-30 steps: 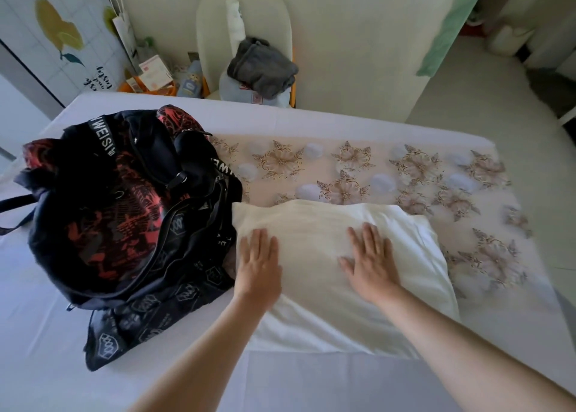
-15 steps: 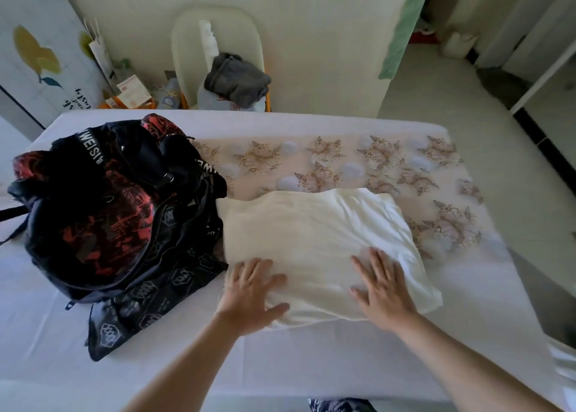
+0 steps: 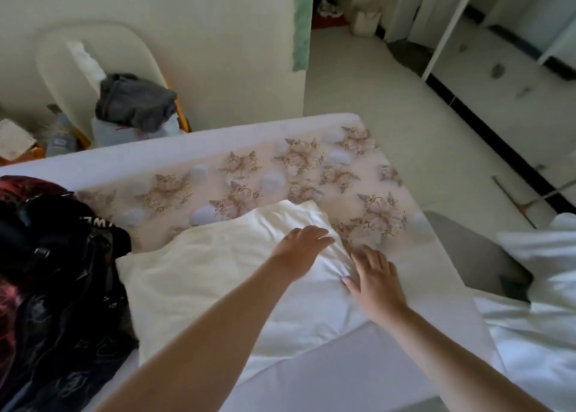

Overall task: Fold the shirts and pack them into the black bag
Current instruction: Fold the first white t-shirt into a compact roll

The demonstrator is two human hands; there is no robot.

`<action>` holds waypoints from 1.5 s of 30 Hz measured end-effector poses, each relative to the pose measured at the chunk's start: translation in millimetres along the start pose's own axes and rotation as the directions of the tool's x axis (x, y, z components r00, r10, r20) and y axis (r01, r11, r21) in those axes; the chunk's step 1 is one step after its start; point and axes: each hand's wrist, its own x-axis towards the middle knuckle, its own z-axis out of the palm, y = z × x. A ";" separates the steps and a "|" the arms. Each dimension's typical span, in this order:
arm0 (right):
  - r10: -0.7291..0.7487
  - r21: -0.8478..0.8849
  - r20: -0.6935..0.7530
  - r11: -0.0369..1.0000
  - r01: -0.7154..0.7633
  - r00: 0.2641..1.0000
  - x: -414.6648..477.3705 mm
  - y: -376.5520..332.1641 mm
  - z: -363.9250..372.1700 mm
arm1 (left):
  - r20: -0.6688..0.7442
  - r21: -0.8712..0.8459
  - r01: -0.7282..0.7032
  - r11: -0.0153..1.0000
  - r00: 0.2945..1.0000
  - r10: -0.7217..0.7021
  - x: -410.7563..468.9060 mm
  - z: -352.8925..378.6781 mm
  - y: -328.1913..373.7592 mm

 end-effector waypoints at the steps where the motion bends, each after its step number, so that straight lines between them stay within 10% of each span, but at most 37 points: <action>1: -0.008 0.013 -0.006 1.000 0.008 1.000 1.0 4.4 1.0 | 0.021 0.057 -0.061 0.996 0.998 0.060 18.4 -2.2 2.9; 6: -0.067 0.075 -0.009 0.995 0.068 0.998 3.7 13.2 4.9 | 0.190 0.334 -0.298 0.894 0.950 0.246 70.7 13.3 -2.2; 12: -0.111 0.128 -0.072 0.985 0.120 0.991 3.9 3.7 -0.3 | 0.134 0.354 -0.236 0.905 0.971 0.200 62.1 3.6 -12.8; 21: -0.100 0.284 0.324 0.959 0.004 0.941 12.5 -62.9 -61.3 | -0.481 0.289 -0.118 0.950 0.840 0.251 -27.0 -28.9 -57.7; 25: -0.293 0.512 0.591 0.856 -0.069 0.752 9.0 -116.0 -91.7 | -0.493 0.226 -0.009 0.974 0.862 0.122 -93.1 -16.9 -87.7; 28: -0.369 0.554 0.724 0.814 -0.173 0.582 4.9 -148.1 -89.9 | -0.250 0.165 0.170 0.971 0.960 -0.126 -141.6 9.5 -107.6; 33: -0.288 0.245 0.345 0.946 0.211 0.893 12.9 -157.8 -46.1 | -0.243 -0.068 0.423 0.903 0.871 -0.427 -168.0 26.4 -97.2; 37: -0.476 0.076 0.288 0.876 0.476 0.831 13.2 -159.3 -16.9 | -0.264 -0.047 0.421 0.906 0.869 -0.417 -150.9 33.4 -85.1; 42: -0.461 0.176 0.301 0.887 0.427 0.835 13.2 -145.8 0.1 | -0.131 0.051 0.562 0.825 0.823 -0.553 -114.4 24.8 -87.1; 45: -0.376 0.118 -0.009 0.920 0.374 0.927 18.6 -137.6 -1.1 | -0.262 -0.039 0.533 0.845 0.811 -0.523 -77.5 11.7 -93.8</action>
